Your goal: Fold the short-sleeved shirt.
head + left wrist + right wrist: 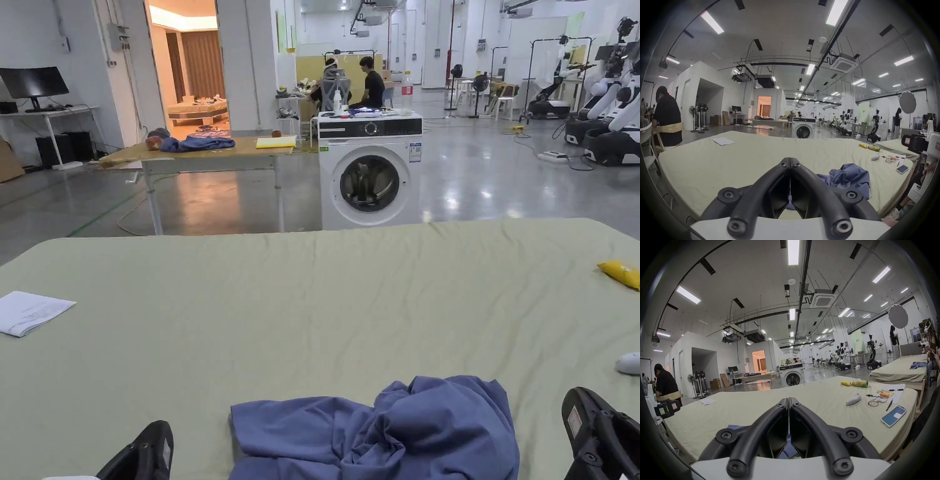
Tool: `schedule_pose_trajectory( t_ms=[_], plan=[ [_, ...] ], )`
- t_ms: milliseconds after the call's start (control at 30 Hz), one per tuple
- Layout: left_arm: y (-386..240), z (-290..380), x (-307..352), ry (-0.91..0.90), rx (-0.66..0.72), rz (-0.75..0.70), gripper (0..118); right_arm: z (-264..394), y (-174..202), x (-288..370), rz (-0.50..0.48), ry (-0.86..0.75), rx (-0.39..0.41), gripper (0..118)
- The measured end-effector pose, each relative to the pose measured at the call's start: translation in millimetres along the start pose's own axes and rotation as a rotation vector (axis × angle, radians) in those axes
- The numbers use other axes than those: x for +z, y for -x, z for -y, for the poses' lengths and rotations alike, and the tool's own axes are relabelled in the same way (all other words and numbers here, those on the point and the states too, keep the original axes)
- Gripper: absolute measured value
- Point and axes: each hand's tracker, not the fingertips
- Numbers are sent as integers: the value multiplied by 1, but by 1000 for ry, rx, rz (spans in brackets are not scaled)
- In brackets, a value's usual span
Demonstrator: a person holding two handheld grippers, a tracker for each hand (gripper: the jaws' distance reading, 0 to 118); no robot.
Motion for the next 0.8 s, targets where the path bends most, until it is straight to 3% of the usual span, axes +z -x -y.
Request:
schedule_pose_trajectory(
  t_ms=[167,333,367,400,467,500,533,567,600,733,767,800],
  plan=[
    [1,-35,-43,93,77,86,0,-5,0,-5,-16,26,-5,0],
    [25,-57,-186,600,235,260,0,-6,-3,-15,-34,60,-1,0],
    [25,-50,-213,679,226,225,0,-5,-4,-18,-36,66,-3,0],
    [21,-42,-238,755,119,193,0,-3,-6,-21,-37,72,-4,0],
    [19,-21,-281,800,62,217,2,2,-8,-26,-35,88,1,0],
    [17,-9,-301,861,50,232,12,5,-10,-30,-32,102,6,0],
    [15,4,-316,893,48,242,36,8,-11,-33,-31,116,10,0],
    [12,20,-328,929,33,214,78,11,-13,-37,-30,130,12,0],
    [11,33,-339,948,22,165,95,14,-15,-41,-28,143,14,0],
    [3,88,-367,1005,7,114,98,25,-21,-54,-15,191,19,0],
    [-1,103,-370,1032,-3,129,103,28,-23,-56,-13,201,20,0],
    [-8,111,-365,973,-102,124,109,30,-24,-59,-9,208,22,0]
  ],
)
